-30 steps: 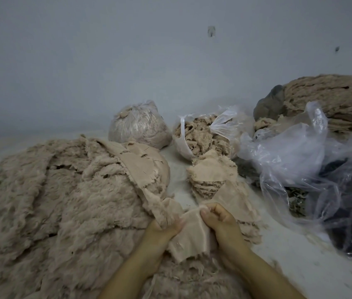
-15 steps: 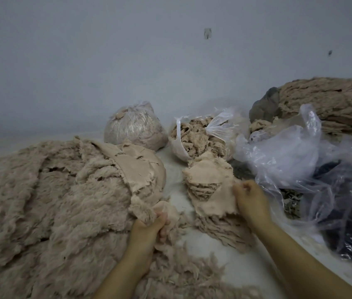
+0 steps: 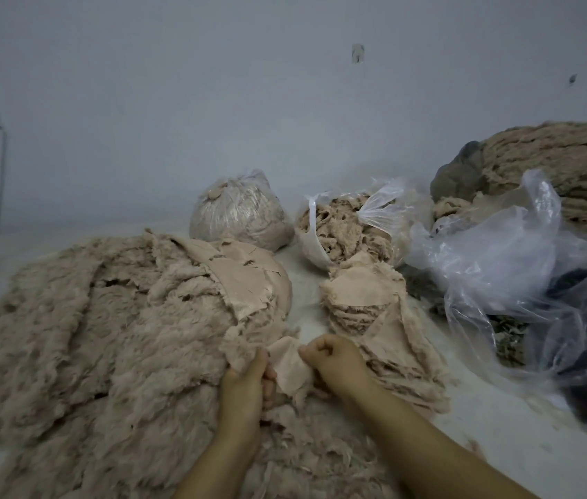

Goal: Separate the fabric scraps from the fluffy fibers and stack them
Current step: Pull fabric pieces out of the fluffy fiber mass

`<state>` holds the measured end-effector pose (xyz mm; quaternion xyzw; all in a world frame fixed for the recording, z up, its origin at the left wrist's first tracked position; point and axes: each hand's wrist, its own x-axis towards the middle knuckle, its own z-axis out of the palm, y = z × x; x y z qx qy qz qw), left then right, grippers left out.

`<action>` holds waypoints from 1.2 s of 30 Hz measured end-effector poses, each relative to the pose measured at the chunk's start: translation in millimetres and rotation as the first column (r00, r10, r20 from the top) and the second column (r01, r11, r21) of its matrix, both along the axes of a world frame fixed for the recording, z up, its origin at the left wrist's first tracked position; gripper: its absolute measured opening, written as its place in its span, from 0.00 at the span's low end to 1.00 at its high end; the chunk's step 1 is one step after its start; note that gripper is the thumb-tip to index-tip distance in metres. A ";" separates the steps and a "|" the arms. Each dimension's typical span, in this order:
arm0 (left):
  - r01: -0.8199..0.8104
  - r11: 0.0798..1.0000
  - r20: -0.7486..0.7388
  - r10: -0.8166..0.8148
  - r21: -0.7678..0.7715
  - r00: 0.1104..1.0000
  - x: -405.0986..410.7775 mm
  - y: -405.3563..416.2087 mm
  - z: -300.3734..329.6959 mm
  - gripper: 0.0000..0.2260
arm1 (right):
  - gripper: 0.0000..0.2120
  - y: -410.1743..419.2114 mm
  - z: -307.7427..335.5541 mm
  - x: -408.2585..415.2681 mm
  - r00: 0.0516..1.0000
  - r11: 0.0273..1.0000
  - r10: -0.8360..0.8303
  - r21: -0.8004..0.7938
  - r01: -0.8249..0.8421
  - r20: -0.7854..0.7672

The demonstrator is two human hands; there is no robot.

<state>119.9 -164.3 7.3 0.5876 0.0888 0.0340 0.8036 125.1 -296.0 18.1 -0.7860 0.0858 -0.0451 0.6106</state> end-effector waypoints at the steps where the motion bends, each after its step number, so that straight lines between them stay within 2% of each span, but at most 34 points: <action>1: 0.022 1.000 -0.014 -0.023 -0.014 1.000 0.5 -0.7 -0.3 0.16 | 0.12 -0.9 -0.4 -0.4 0.998 0.997 -0.025 0.079 0.021 0.050; 2: 0.043 0.999 -0.015 -0.043 -0.023 0.999 1.4 -1.5 -0.4 0.14 | 0.11 -1.9 1.0 -3.4 0.995 0.990 -0.023 0.138 0.009 0.099; 4: 0.089 0.996 0.016 -0.088 -0.023 0.996 1.4 -3.4 1.6 0.08 | 0.10 -6.7 3.9 -13.4 0.981 0.985 0.076 0.138 -0.102 0.178; 6: 0.110 0.991 0.033 -0.108 -0.070 0.994 1.8 -2.2 3.8 0.09 | 0.10 -13.6 3.0 -23.6 0.957 0.976 0.203 0.038 -0.215 0.209; 8: 0.121 0.980 0.002 -0.122 -0.155 0.992 3.9 0.5 4.3 0.09 | 0.09 -18.0 -1.7 -30.2 0.957 0.974 0.226 -0.042 -0.222 0.181; 9: 0.155 0.962 -0.011 -0.162 -0.226 0.987 3.5 0.9 5.5 0.09 | 0.09 -19.4 -4.0 -31.6 0.968 0.982 0.184 0.004 -0.187 0.173; 11: 0.251 0.902 -0.009 -0.272 -0.351 0.962 -0.3 -1.3 8.0 0.09 | 0.07 -18.2 -6.5 -30.8 0.992 0.944 0.054 0.319 -0.087 0.110; 12: 0.297 0.889 -0.004 -0.318 -0.349 0.948 -3.5 -3.0 7.9 0.09 | 0.05 -16.4 -5.3 -29.8 0.997 0.878 0.025 0.475 -0.057 0.073; 13: 0.333 0.891 -0.012 -0.353 -0.308 0.935 -6.1 -5.0 5.9 0.09 | 0.05 -15.1 -2.7 -27.9 0.999 0.827 0.005 0.561 -0.031 0.047; 16: 0.395 0.891 -0.061 -0.417 -0.223 0.907 -10.1 -6.6 3.4 0.08 | 0.07 -12.1 1.5 -23.8 0.996 0.755 -0.071 0.656 0.022 0.048; 17: 0.399 0.882 -0.065 -0.426 -0.250 0.902 -9.3 -5.1 3.7 0.07 | 0.08 -11.6 2.0 -24.9 0.993 0.777 -0.096 0.629 0.029 0.072; 19: 0.428 0.843 -0.059 -0.470 -0.326 0.880 -5.2 0.2 5.1 0.12 | 0.12 -12.4 1.2 -29.9 0.986 0.882 -0.098 0.471 0.025 0.131; 21: 0.480 0.811 -0.028 -0.518 -0.334 0.855 -3.9 1.0 5.7 0.16 | 0.16 -10.9 -0.8 -36.3 0.986 0.951 -0.008 0.305 -0.044 0.169; 22: 0.470 0.832 -0.024 -0.498 -0.295 0.867 -4.6 -0.4 5.4 0.15 | 0.18 -9.6 -2.8 -38.5 0.984 0.958 0.053 0.271 -0.098 0.169; 25: 0.169 0.958 -0.067 -0.189 -0.233 0.980 1.0 -5.7 3.7 0.10 | 0.23 -4.6 -5.2 -41.7 0.980 0.947 0.155 0.262 -0.184 0.127; 27: 0.052 0.961 -0.096 -0.081 -0.273 0.992 6.7 -6.3 4.9 0.08 | 0.23 -5.8 -4.1 -41.7 0.988 0.939 0.130 0.310 -0.151 0.088; 30: 0.028 0.937 -0.122 -0.074 -0.349 0.990 9.4 -7.2 7.1 0.07 | 0.22 -12.4 -1.4 -41.0 0.995 0.919 0.092 0.381 -0.098 0.035; 33: 0.000 0.888 -0.124 -0.064 -0.460 0.990 11.8 0.8 11.4 0.09 | 0.18 -17.9 -0.7 -43.2 0.992 0.903 0.126 0.417 -0.106 -0.022; 36: 0.060 0.832 -0.072 -0.119 -0.551 0.990 14.4 7.1 13.4 0.13 | 0.15 -23.3 -0.4 -44.0 0.985 0.897 0.164 0.422 -0.130 -0.046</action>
